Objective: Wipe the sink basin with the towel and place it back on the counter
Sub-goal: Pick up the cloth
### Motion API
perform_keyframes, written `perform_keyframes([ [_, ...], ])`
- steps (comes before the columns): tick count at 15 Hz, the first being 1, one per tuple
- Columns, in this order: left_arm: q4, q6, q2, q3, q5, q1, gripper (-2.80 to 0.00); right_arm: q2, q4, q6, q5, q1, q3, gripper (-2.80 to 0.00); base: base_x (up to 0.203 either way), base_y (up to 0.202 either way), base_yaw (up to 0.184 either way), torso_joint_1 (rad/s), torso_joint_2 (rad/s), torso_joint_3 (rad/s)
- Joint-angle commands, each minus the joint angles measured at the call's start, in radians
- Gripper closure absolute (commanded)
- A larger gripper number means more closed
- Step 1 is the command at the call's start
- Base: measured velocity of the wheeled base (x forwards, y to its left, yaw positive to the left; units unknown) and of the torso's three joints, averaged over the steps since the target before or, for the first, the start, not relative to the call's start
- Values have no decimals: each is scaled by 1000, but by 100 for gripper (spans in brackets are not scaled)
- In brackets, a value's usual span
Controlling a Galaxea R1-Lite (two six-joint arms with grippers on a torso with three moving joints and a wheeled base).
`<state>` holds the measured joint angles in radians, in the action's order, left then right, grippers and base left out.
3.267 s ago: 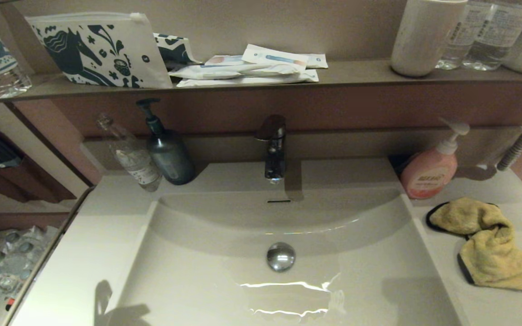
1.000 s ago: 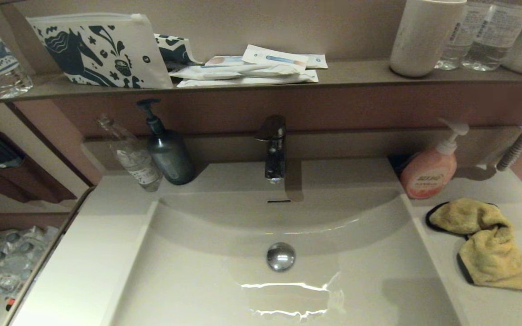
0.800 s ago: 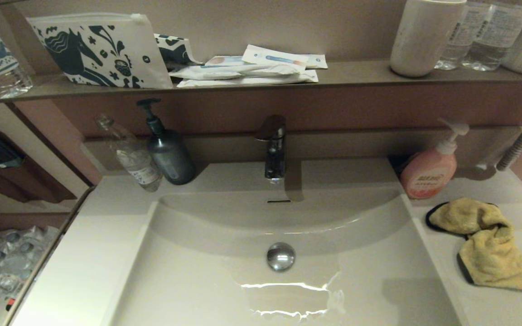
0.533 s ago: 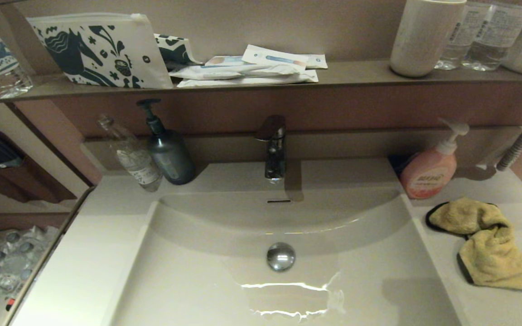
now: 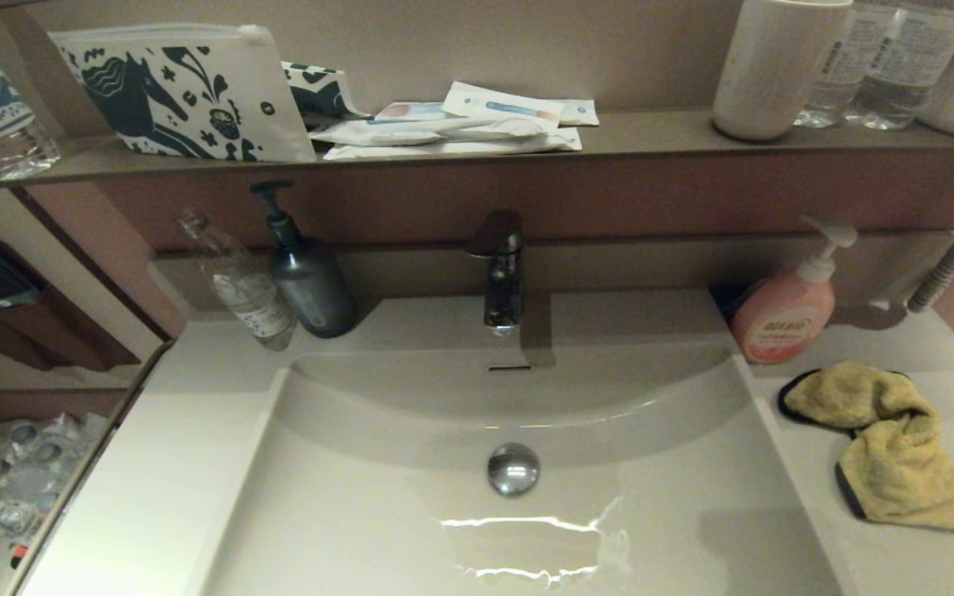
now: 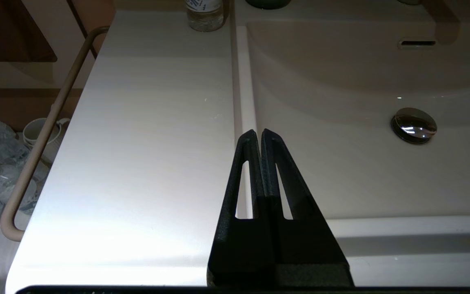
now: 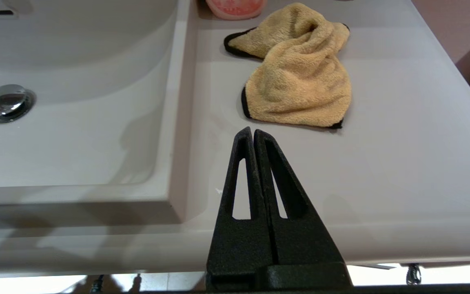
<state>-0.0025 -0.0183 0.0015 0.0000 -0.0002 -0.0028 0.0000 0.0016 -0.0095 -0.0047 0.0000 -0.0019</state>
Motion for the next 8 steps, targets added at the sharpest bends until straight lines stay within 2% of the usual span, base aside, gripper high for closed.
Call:
perform_keyframes([
  [1,-1,0,2,0,0,1,0,2,3,-4,-4,0,-8,0,0,0,0,0,0,0],
  [4,-1,-1,2,0,0,0,0,40,13,-4,-4,0,-88,0,0,0,0,0,0,0],
  [8,-1,-1,2,0,0,0,0,220,13,1,-15,4,-217,0,0,0,0,0,0,0],
])
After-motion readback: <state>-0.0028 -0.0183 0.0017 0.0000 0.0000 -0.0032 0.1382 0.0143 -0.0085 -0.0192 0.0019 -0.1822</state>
